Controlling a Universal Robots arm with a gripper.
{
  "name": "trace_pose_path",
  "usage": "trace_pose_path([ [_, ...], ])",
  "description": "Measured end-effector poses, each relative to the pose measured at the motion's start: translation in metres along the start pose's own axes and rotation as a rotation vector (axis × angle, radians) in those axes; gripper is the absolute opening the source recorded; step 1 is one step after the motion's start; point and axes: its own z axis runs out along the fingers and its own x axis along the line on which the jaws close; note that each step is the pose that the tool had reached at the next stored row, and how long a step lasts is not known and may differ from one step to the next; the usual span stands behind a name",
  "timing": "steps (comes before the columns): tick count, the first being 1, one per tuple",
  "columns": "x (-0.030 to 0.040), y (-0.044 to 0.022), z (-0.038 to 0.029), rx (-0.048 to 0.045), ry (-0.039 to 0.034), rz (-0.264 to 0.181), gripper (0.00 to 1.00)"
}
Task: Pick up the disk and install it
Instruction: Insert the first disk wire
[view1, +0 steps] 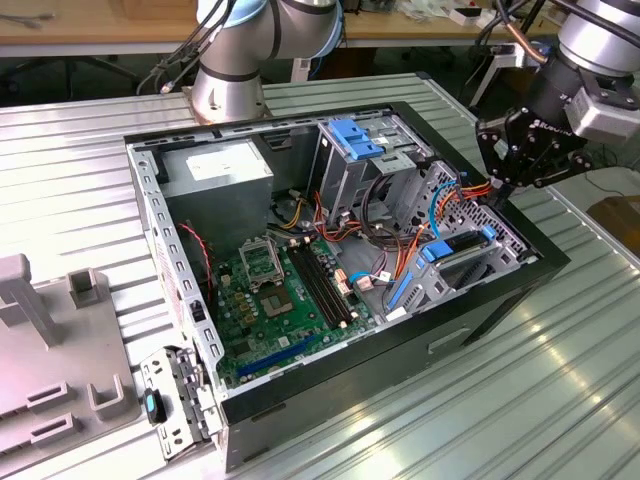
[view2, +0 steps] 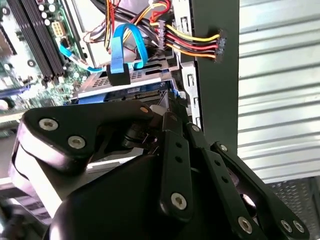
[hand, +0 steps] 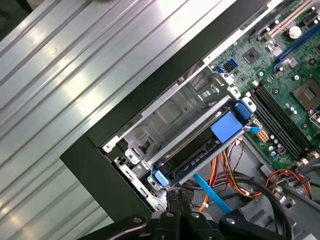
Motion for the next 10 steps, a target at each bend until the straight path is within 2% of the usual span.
trace_pose_path([
  [3,0.0021,-0.0027,0.0003,0.002,-0.0014,-0.039,0.11],
  [4,0.0033,-0.0042,0.0004,0.0021,-0.0015,-0.042,0.17],
  [5,0.0045,-0.0057,0.0005,0.0023,-0.0016,-0.046,0.17],
  [6,0.006,-0.0076,0.0005,0.0023,-0.0017,-0.05,0.24],
  [9,0.0113,-0.0145,0.0011,0.0032,-0.0023,-0.065,0.25],
  [10,0.0125,-0.0166,0.0012,0.0034,-0.0024,-0.07,0.32],
])
